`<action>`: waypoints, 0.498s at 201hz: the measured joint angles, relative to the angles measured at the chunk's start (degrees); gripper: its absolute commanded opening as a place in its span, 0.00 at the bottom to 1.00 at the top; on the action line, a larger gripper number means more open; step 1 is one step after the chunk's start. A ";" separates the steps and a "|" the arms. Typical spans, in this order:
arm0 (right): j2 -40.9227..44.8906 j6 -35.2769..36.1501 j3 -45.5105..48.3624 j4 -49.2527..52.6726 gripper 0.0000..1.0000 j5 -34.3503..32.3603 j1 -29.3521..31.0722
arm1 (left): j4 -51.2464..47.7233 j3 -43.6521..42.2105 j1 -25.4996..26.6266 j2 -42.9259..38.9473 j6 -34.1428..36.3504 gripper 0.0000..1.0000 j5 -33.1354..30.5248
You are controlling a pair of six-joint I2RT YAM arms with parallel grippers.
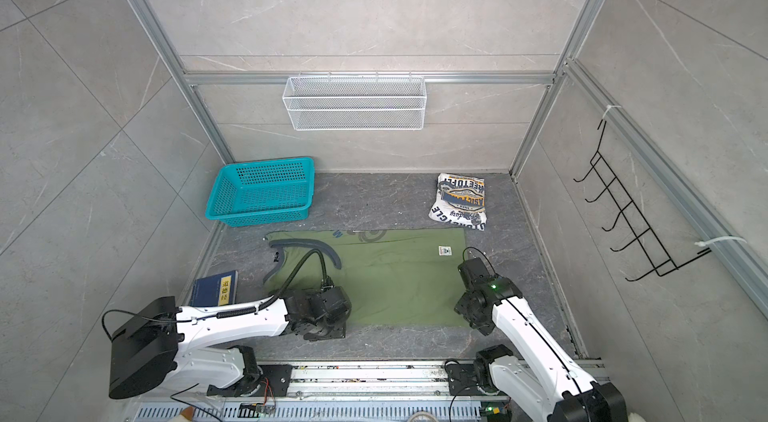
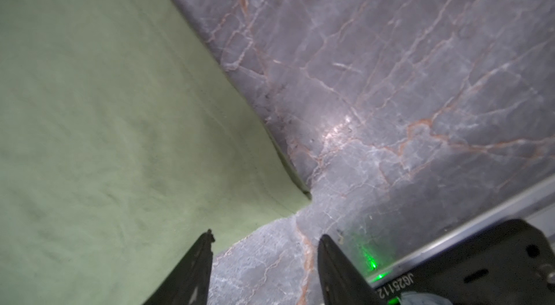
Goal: Fold and stack the tank tops
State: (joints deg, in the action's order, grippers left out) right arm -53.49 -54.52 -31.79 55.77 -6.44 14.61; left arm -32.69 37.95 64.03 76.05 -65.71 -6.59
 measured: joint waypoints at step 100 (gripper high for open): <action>0.90 -2.47 2.36 -0.13 0.58 -1.44 0.07 | 3.58 -2.51 -5.64 -0.26 -1.64 0.58 -4.94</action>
State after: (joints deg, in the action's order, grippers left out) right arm -52.60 -56.99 -29.43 55.64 -7.88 14.68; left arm -29.10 35.44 58.39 75.79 -67.35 -11.53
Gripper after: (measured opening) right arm 0.580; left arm 0.592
